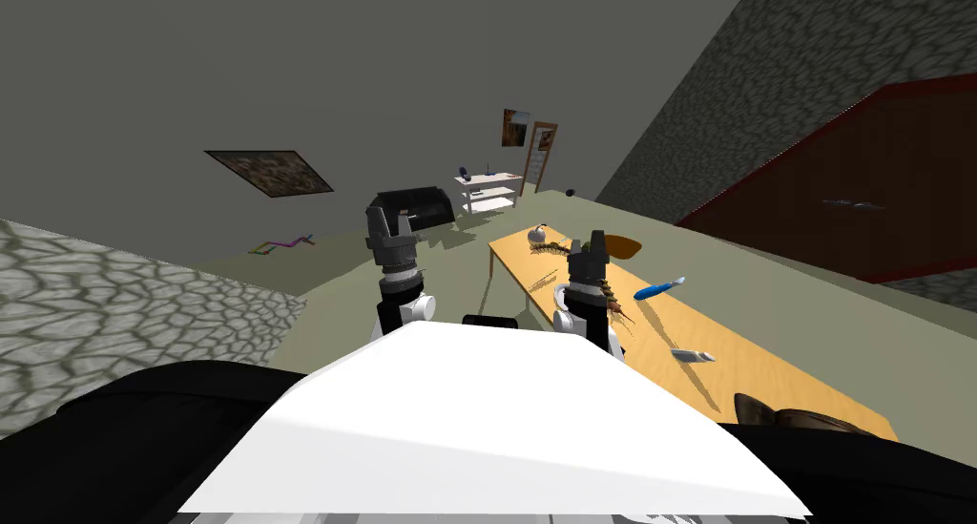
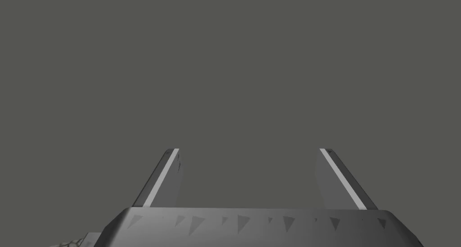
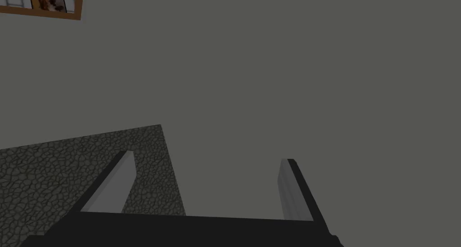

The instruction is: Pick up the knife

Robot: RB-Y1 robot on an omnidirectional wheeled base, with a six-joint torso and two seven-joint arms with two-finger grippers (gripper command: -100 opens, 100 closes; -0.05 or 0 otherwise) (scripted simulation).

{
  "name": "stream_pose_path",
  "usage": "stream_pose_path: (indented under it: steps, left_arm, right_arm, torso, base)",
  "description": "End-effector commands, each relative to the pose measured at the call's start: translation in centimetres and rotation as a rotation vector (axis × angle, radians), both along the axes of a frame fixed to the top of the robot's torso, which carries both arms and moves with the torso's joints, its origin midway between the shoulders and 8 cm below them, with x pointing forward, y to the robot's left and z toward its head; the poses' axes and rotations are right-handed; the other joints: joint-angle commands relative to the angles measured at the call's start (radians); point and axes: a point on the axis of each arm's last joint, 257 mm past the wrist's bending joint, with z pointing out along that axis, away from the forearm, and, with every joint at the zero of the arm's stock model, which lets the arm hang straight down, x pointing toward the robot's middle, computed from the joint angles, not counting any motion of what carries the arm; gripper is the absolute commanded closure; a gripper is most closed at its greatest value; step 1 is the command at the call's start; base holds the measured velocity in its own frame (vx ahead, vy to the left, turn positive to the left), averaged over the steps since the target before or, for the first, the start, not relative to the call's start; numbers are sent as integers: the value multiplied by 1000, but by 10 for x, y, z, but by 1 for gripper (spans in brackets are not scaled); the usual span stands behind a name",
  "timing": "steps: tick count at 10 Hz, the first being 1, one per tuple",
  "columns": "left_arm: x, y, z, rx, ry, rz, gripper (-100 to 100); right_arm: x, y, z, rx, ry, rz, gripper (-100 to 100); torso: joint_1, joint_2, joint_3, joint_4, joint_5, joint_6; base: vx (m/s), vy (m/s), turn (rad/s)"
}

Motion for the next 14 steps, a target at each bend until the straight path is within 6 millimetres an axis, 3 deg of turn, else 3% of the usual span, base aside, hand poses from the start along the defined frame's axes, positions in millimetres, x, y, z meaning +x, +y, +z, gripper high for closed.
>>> stream_pose_path:
  steps: [1, 5, 9, 10, 12, 13, 14]
  left_arm:
    - [0, 0, 0, 0, 0, 0, 0]
    - [0, 0, 0, 0, 0, 0, 0]
    - [0, 0, 0, 0, 0, 0, 0]
    - [0, 0, 0, 0, 0, 0, 0]
    - [0, 0, 0, 0, 0, 0, 0]
    - [0, 0, 0, 0, 0, 0, 0]
    - [0, 0, 0, 0, 0, 0, 0]
  right_arm:
    - [3, 8, -9, -47, 29, 13, -100]
    - [9, 31, -42, -189, 123, 41, -100]
    - [9, 57, -102, -396, 259, 77, -100]
    - [9, 58, -102, -404, 259, 76, -100]
    - [3, 70, -141, -526, 337, 103, -100]
    - [3, 71, -142, -540, 337, 102, -100]
    - [-2, 77, -163, -608, 377, 119, -100]
  torso:
    - [0, 0, 0, 0, 0, 0]
    - [1, -3, -2, -1, 0, 0]
    - [2, -5, -3, -1, 0, 0]
    - [2, -5, -3, -1, 1, 0]
    - [1, -4, -2, -1, 0, 0]
    - [1, -4, -2, -1, 0, 0]
    - [1, -3, -2, -1, 0, 0]
  base:
    - [25, 11, 73]
    - [49, 19, 105]
    - [70, 34, 150]
    - [64, 15, 58]
    - [56, 15, 140]
    - [50, 17, 67]
    - [60, 20, 137]
